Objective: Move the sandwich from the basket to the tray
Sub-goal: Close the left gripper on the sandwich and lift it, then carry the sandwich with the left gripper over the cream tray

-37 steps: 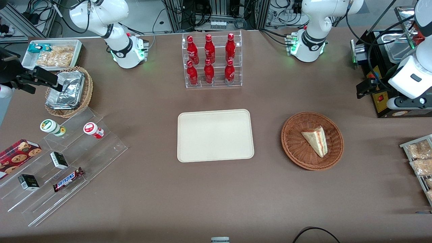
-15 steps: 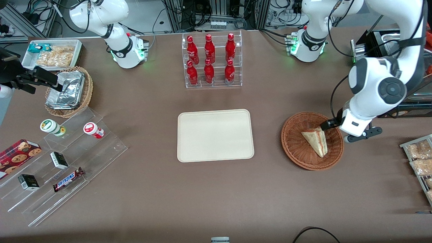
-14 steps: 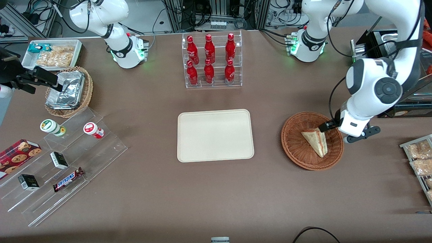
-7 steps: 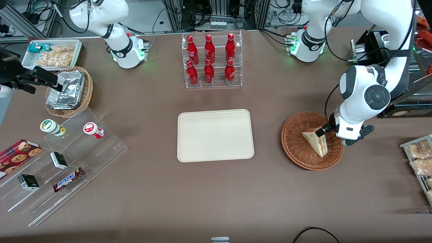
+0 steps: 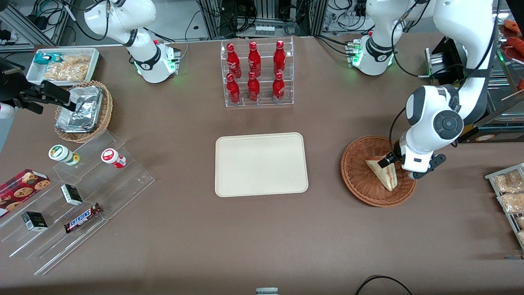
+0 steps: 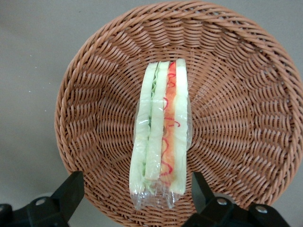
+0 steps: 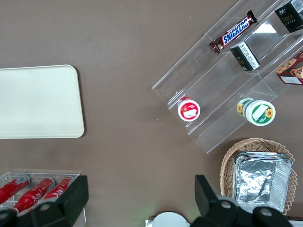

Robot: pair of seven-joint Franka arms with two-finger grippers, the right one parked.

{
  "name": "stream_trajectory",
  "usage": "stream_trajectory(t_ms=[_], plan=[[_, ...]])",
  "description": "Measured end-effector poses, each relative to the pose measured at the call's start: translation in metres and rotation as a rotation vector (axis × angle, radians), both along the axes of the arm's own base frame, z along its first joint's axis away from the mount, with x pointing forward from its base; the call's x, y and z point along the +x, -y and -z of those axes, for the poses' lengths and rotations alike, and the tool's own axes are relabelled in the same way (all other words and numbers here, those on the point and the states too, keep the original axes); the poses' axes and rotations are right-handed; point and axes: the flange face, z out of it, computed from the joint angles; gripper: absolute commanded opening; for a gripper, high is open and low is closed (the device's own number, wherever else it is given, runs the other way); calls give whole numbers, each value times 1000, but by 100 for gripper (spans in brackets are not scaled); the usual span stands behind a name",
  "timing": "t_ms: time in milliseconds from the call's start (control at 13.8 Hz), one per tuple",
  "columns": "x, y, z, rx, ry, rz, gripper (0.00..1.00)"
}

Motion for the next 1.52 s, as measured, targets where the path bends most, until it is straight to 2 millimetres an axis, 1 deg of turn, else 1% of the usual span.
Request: stream_trajectory(t_ms=[581, 653, 726, 798, 871, 944, 1089, 1234, 1379, 1452, 1524], plan=[[1, 0, 26, 2, -14, -24, 100], [1, 0, 30, 3, -17, -40, 93], [2, 1, 34, 5, -12, -65, 68], [3, 2, 38, 6, -3, -91, 37], [3, 5, 42, 8, -1, -112, 14], [3, 10, 44, 10, -1, -121, 9], [5, 18, 40, 9, 9, -117, 7], [13, 20, 30, 7, 23, -116, 6], [23, 22, 13, 14, -1, -112, 6], [28, 26, 1, 19, -24, -99, 6], [31, 36, -11, 25, -46, -79, 6]])
